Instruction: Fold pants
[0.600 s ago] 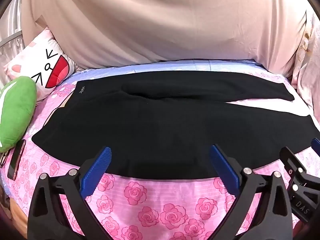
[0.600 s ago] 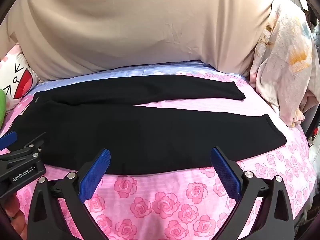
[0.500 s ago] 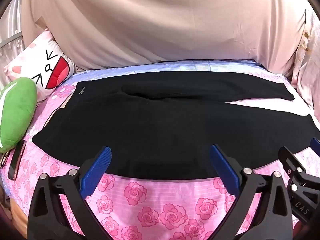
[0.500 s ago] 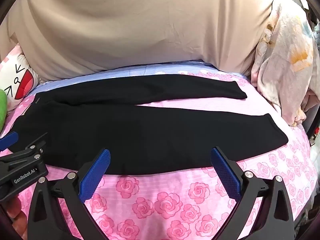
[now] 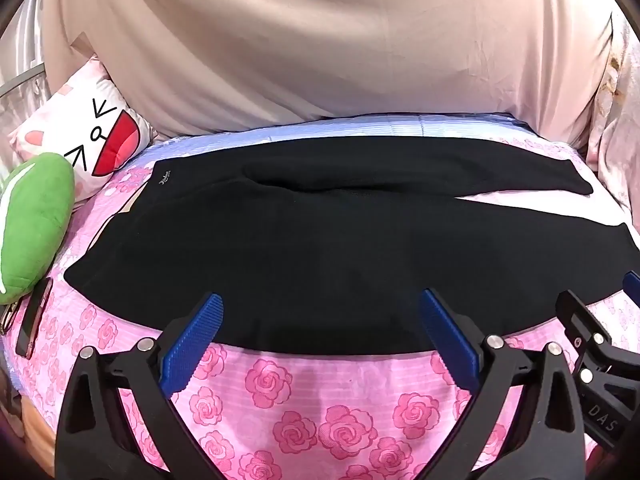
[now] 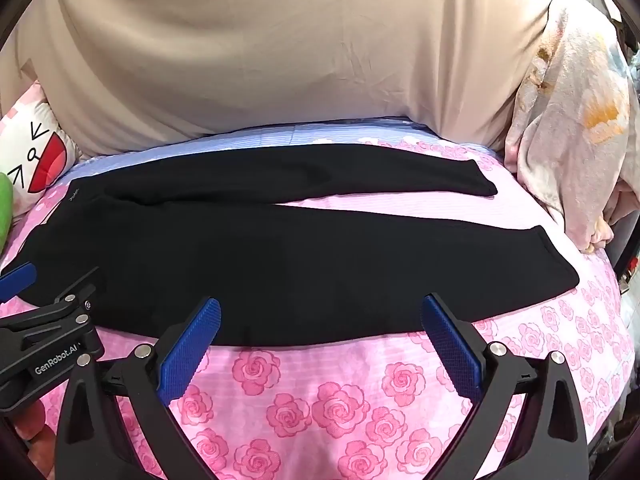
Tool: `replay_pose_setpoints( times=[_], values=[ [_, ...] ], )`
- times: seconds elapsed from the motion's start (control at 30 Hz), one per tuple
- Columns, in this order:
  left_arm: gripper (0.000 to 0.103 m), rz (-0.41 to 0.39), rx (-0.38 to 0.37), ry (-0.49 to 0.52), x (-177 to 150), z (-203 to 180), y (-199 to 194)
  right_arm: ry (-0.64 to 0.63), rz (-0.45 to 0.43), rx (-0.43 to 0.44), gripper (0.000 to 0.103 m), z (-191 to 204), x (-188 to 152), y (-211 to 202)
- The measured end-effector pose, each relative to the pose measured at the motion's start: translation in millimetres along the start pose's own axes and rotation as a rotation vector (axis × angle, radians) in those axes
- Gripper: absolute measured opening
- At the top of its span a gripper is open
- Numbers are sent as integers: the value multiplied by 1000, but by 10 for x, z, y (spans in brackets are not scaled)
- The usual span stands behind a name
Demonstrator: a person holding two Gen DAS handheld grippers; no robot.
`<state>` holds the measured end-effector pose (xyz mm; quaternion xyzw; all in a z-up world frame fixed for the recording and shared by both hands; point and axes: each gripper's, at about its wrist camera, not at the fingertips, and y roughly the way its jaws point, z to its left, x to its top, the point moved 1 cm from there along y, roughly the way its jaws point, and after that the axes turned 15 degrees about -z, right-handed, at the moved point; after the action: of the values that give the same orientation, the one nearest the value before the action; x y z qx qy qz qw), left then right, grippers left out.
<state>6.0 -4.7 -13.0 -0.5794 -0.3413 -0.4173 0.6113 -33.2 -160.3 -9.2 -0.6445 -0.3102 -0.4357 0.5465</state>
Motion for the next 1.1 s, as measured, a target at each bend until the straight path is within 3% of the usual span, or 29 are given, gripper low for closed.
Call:
replay_pose_setpoints(
  times=[1.1],
  values=[
    [96, -1, -12, 15, -33, -13, -20, 0, 2, -11, 98, -80, -50, -12]
  ],
)
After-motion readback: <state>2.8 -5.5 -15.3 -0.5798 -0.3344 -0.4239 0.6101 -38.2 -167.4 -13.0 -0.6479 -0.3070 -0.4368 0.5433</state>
